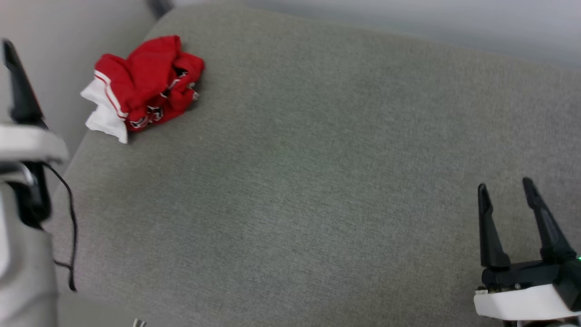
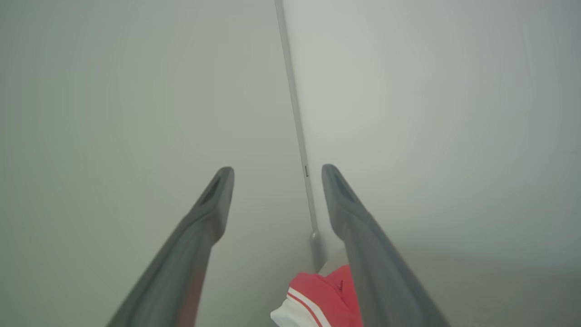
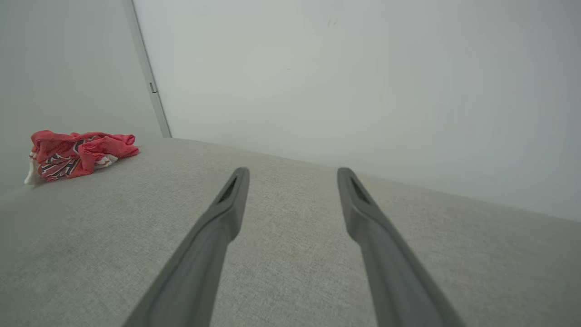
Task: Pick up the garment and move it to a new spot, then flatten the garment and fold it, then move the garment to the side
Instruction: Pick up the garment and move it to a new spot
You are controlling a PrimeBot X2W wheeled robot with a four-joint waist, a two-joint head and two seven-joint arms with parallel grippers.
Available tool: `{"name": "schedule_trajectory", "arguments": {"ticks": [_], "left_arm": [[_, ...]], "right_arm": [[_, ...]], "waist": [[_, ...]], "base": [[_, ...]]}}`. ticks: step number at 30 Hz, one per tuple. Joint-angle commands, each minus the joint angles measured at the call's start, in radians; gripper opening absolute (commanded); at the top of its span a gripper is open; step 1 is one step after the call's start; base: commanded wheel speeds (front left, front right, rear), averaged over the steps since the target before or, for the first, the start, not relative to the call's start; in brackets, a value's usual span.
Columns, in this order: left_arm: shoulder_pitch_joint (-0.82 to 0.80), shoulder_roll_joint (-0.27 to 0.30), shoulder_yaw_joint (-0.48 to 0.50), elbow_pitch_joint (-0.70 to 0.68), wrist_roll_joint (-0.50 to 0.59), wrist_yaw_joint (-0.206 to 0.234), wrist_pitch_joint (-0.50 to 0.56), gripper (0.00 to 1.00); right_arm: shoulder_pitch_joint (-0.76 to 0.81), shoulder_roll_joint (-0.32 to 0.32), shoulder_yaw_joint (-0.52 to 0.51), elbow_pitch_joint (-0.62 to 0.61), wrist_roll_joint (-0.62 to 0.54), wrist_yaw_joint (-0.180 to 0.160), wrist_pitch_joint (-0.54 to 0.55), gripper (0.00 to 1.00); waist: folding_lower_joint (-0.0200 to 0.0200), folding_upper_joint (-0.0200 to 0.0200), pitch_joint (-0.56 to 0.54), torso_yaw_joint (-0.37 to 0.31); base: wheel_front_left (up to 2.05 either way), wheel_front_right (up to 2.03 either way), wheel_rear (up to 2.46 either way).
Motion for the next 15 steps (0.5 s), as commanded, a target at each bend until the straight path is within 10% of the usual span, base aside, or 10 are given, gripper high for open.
{"name": "schedule_trajectory", "arguments": {"ticks": [1, 15], "left_arm": [[-0.078, 0.042, 0.003, 0.031, -0.006, -0.018, 0.031, 1.0], [-0.482, 0.322, -0.101, 0.221, -0.135, -0.14, 0.587, 1.0]], "right_arm": [[-0.026, 0.0, -0.008, -0.012, -0.015, -0.001, -0.002, 1.0], [-0.129, 0.0, -0.023, -0.084, -0.063, -0.001, -0.002, 1.0]], "waist": [[-0.0001, 0.0, 0.079, -0.045], [-0.0001, 0.0, 0.288, -0.133]], "base": [[0.0, 0.0, 0.0], [0.0, 0.0, 0.0]]}}
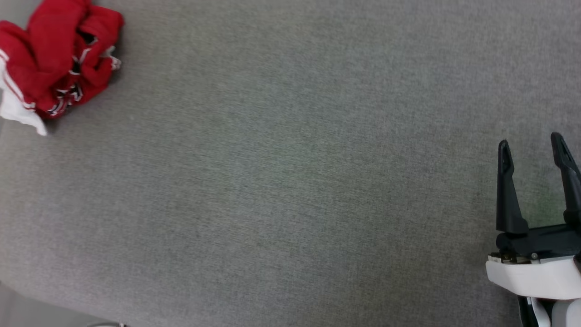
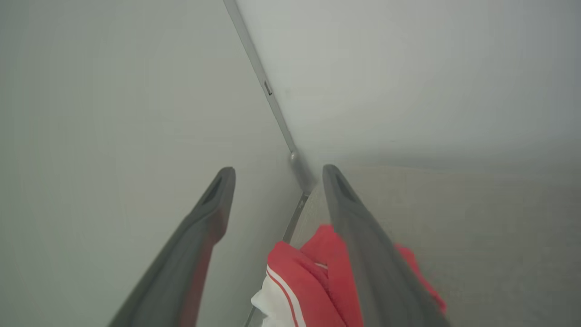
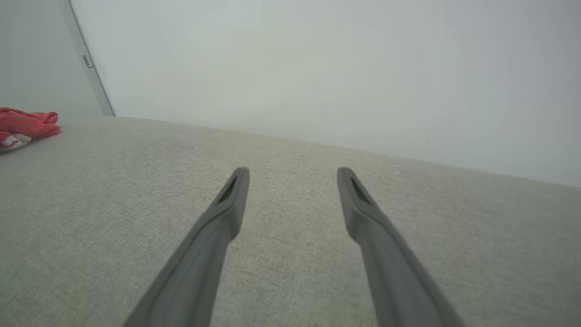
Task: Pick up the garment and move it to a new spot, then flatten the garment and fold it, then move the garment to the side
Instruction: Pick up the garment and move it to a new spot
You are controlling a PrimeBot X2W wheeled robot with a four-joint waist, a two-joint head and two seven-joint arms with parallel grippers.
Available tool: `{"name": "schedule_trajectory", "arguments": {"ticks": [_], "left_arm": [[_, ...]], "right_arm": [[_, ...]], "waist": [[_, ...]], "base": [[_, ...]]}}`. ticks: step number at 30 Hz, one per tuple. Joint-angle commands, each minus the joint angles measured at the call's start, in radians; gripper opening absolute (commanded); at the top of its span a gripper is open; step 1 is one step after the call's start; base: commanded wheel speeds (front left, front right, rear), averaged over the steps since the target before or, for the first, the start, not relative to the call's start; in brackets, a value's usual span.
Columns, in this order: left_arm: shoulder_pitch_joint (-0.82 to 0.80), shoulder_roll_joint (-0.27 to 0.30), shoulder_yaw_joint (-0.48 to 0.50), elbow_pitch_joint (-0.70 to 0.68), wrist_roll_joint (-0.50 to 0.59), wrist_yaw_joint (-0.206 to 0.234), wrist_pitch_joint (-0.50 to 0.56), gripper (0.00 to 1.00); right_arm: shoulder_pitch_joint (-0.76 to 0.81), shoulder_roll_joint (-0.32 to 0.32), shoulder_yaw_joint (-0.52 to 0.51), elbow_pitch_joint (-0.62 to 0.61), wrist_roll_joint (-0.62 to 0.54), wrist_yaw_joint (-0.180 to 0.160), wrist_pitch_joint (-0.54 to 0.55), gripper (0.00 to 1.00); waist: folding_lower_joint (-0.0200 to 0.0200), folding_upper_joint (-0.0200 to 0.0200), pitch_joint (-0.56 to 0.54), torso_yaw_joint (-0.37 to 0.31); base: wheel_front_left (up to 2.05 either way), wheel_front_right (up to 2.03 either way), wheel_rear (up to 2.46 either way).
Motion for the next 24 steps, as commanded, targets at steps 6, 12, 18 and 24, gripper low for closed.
{"name": "schedule_trajectory", "arguments": {"ticks": [6, 12, 18, 24], "left_arm": [[-0.043, 0.122, -0.166, 0.01, -0.195, -0.006, 0.331, 1.0], [-0.027, 0.179, -0.229, -0.007, -0.366, -0.006, 0.518, 1.0], [-0.005, 0.207, -0.26, 0.006, -0.455, -0.006, 0.61, 1.0], [0.026, 0.183, -0.306, 0.07, -0.452, -0.006, 0.636, 1.0]], "right_arm": [[-0.044, 0.0, 0.008, -0.058, -0.032, -0.001, -0.002, 1.0], [-0.072, 0.0, 0.016, -0.094, -0.055, -0.001, -0.002, 1.0], [-0.101, 0.0, 0.024, -0.137, -0.072, -0.001, -0.002, 1.0], [-0.112, 0.0, 0.029, -0.154, -0.083, -0.001, -0.002, 1.0]], "waist": [[-0.0002, 0.0, 0.12, -0.052], [-0.0002, 0.0, 0.18, -0.063], [-0.0002, 0.0, 0.241, -0.083], [-0.0002, 0.0, 0.271, -0.099]], "base": [[0.0, 0.0, 0.0], [0.0, 0.0, 0.0], [0.0, 0.0, 0.0], [0.0, 0.0, 0.0]]}}
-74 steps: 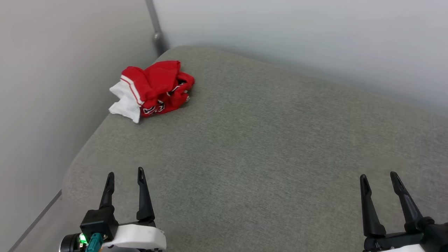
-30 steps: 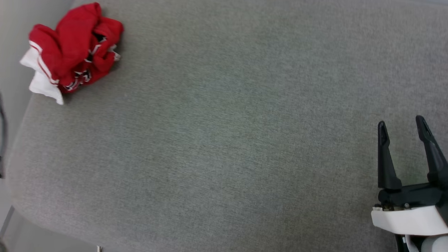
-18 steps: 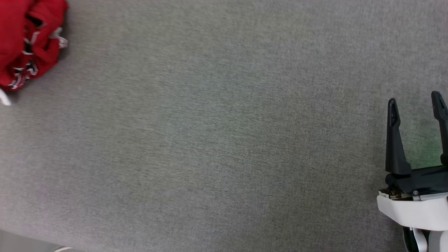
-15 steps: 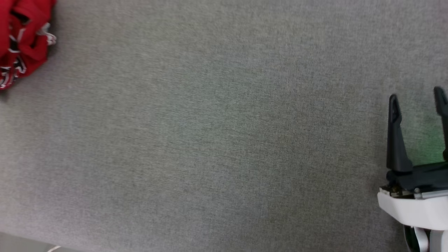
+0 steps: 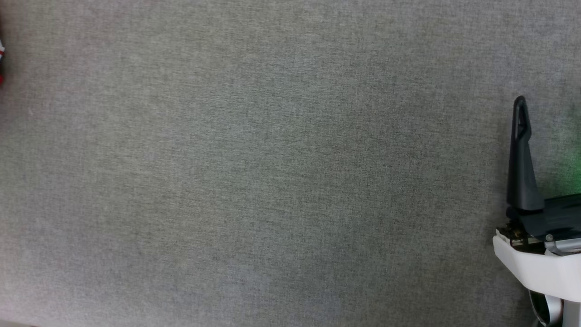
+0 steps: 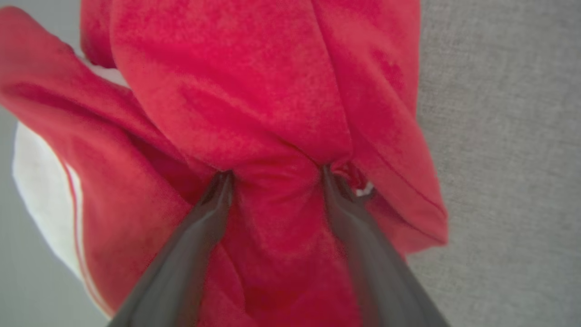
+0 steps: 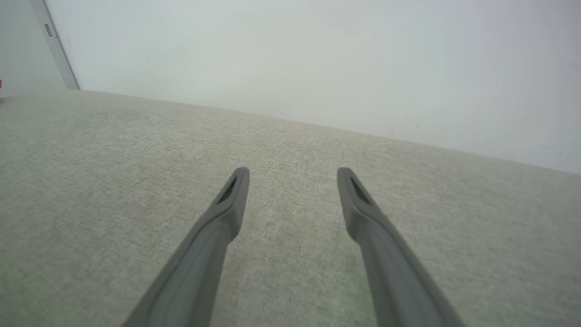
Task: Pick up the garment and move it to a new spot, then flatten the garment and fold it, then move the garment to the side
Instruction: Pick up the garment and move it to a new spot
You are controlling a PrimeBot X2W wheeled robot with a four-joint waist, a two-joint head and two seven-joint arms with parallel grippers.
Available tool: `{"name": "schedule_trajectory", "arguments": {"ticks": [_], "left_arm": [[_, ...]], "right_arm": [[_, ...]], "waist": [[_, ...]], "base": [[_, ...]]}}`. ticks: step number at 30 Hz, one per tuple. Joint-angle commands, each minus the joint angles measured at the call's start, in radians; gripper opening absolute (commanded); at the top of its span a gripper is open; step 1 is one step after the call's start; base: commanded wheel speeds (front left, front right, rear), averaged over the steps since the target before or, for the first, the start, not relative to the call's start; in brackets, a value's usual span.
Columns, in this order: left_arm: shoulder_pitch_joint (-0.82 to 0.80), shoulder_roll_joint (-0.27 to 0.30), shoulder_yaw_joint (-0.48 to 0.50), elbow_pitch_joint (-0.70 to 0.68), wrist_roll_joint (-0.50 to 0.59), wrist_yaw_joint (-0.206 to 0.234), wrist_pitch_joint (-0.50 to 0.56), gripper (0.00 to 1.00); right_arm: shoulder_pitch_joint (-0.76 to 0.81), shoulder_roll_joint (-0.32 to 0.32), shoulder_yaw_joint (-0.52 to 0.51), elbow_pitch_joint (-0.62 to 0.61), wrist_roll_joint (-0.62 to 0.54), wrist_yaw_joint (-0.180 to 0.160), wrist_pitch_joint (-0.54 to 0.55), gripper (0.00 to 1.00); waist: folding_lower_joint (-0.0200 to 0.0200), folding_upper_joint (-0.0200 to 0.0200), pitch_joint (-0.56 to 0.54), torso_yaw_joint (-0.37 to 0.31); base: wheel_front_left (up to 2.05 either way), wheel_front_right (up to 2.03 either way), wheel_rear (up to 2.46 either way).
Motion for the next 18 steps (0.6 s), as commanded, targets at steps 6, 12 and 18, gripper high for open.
{"name": "schedule_trajectory", "arguments": {"ticks": [6, 12, 18], "left_arm": [[0.037, -0.041, -0.05, 0.057, -0.005, 0.001, -0.02, 0.0], [0.018, 0.01, -0.076, 0.027, -0.017, 0.001, -0.044, 0.0], [-0.01, 0.066, -0.119, -0.042, -0.013, 0.001, -0.073, 0.0]], "right_arm": [[-0.007, 0.0, -0.008, 0.001, -0.006, -0.001, -0.001, 1.0], [0.004, 0.0, -0.011, 0.031, 0.008, -0.001, -0.002, 1.0], [0.021, 0.0, -0.001, 0.083, 0.039, -0.001, -0.002, 1.0]], "waist": [[-0.0001, 0.0, 0.004, -0.007], [-0.0001, 0.0, -0.044, 0.0], [-0.0001, 0.0, -0.148, -0.005]], "base": [[0.0, 0.0, 0.0], [0.0, 0.0, 0.0], [0.0, 0.0, 0.0]]}}
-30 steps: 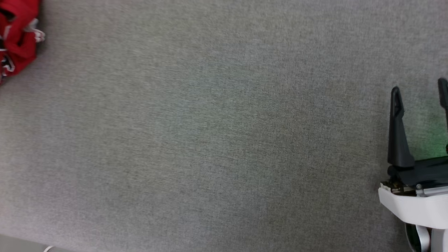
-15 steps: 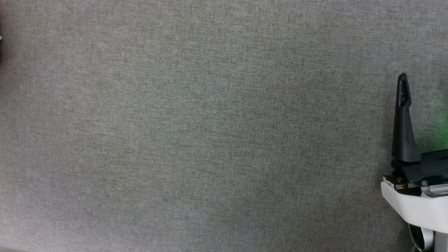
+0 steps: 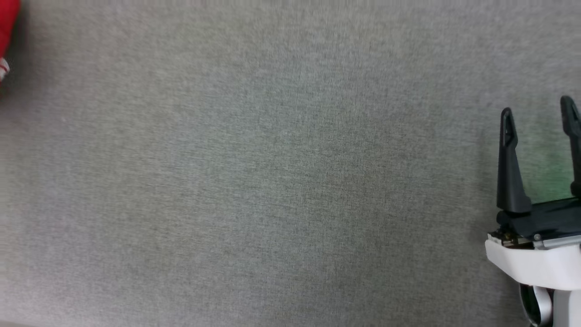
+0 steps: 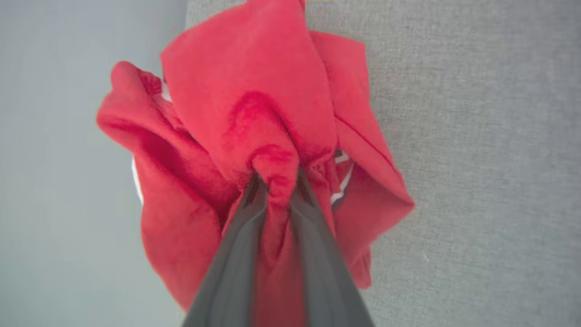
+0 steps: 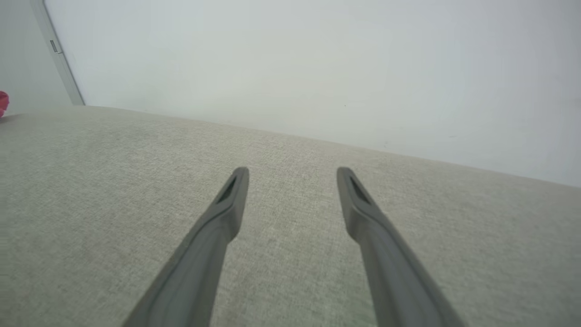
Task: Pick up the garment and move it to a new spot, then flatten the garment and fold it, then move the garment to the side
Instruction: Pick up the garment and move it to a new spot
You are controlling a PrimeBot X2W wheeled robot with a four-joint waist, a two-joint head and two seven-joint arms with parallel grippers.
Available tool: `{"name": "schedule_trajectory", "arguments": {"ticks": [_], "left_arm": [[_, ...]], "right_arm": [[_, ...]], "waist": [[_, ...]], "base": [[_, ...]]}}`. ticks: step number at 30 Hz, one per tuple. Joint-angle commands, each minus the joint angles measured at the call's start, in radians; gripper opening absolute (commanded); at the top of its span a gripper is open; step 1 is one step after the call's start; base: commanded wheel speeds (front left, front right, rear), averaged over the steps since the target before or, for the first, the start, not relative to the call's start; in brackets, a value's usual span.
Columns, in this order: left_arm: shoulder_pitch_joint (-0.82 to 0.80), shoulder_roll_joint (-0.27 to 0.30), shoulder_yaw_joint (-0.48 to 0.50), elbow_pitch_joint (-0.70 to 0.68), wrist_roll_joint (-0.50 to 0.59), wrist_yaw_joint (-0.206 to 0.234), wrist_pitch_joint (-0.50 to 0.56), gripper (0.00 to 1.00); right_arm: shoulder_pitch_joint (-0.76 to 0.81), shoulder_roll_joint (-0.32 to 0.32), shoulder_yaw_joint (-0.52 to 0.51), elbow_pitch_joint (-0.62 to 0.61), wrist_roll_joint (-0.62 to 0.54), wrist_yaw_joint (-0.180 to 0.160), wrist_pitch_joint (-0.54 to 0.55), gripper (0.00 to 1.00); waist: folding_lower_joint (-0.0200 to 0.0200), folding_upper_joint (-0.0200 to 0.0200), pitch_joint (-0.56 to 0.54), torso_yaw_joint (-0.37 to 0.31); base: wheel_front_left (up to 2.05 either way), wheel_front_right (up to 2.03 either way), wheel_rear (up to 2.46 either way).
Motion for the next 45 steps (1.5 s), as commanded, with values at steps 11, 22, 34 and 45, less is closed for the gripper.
{"name": "schedule_trajectory", "arguments": {"ticks": [11, 22, 34, 45], "left_arm": [[-0.133, 0.05, -0.172, -0.257, 0.007, 0.001, 0.055, 0.0], [-0.317, -0.088, -0.429, -0.396, -0.01, 0.001, 0.11, 0.0], [-0.316, -0.284, -0.706, -0.406, -0.084, 0.001, -0.006, 0.0], [-0.223, -0.451, -0.968, -0.301, -0.163, 0.001, -0.143, 0.0]], "right_arm": [[0.073, 0.001, 0.01, 0.106, 0.068, -0.001, -0.002, 1.0], [0.129, 0.001, 0.031, 0.168, 0.134, -0.001, -0.002, 1.0], [0.149, 0.001, 0.043, 0.183, 0.154, -0.001, -0.002, 1.0], [0.117, 0.001, 0.055, 0.191, 0.165, -0.001, -0.002, 1.0]], "waist": [[-0.0001, 0.0, -0.251, -0.04], [-0.0001, 0.0, -0.383, -0.171], [-0.0001, 0.0, -0.407, -0.323], [-0.0001, 0.0, -0.325, -0.396]], "base": [[0.0, 0.0, 0.0], [0.0, 0.0, 0.0], [0.0, 0.0, 0.0], [0.0, 0.0, 0.0]]}}
